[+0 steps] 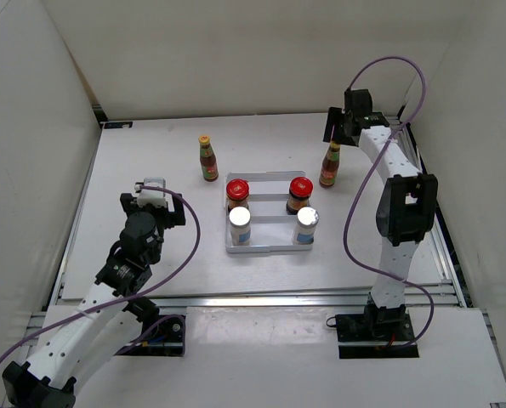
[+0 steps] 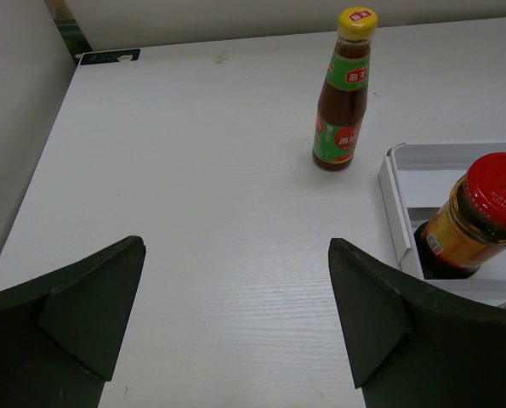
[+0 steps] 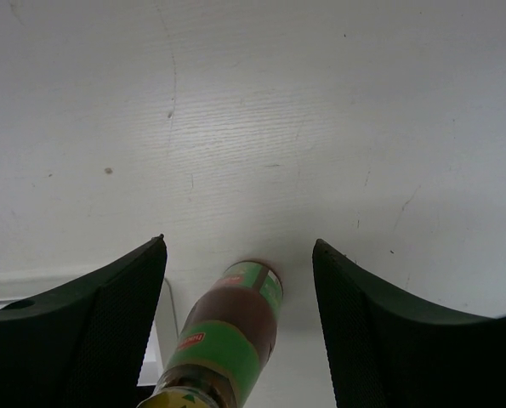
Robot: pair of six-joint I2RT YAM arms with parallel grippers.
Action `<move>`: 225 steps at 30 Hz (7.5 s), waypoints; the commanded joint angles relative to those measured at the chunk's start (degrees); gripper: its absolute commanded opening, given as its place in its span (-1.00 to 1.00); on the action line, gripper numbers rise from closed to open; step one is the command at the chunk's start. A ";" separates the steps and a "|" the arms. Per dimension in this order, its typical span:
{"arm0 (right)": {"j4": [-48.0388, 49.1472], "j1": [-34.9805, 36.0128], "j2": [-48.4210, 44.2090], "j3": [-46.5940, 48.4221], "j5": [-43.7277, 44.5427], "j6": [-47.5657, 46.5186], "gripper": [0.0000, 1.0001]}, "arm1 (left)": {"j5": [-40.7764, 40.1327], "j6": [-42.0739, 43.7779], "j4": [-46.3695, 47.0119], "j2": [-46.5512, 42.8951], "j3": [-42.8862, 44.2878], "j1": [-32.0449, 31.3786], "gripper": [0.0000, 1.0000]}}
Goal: Organize the condiment bottles
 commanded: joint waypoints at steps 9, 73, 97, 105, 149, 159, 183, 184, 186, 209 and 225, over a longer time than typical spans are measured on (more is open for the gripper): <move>1.14 -0.05 -0.38 8.30 0.38 -0.03 0.65 | -0.86 -0.36 0.90 -0.18 0.22 -0.04 0.99; -3.17 1.09 -11.54 -5.32 -0.41 1.72 0.57 | -0.86 -0.36 0.90 0.35 0.22 -0.04 0.99; -4.66 1.09 -10.49 -8.05 0.12 3.40 -0.62 | -0.34 -0.36 0.90 0.88 0.22 -0.04 0.99; -5.27 1.09 -11.72 -3.40 1.18 3.92 -1.00 | -0.34 -0.36 0.90 0.88 0.22 -0.04 0.99; -8.80 12.43 -13.56 0.66 -10.60 1.73 -1.00 | -0.34 -0.36 0.90 -0.18 0.22 -0.04 0.99; -8.80 12.43 -9.09 -0.58 -6.65 0.58 -1.00 | -0.34 -0.36 0.90 0.34 0.22 -0.04 0.99; 0.16 14.54 -24.54 -8.48 1.53 1.81 1.00 | 7.05 -2.64 -5.87 29.42 28.32 1.11 0.99; 0.17 14.54 -26.81 -9.53 1.53 1.03 1.00 | 8.61 -3.60 -5.87 33.88 30.34 2.06 0.99; 0.70 14.54 -29.11 -10.76 -0.05 0.50 1.00 | 16.05 -4.23 -5.26 38.12 35.80 4.08 0.99; 2.02 12.96 -50.04 -25.98 -9.20 -0.12 1.00 | 20.94 -5.11 -7.63 71.80 60.69 11.92 0.99; 0.35 12.34 -50.57 -27.03 -10.86 0.93 1.00 | 22.96 -5.63 -6.57 74.00 61.21 13.50 -0.31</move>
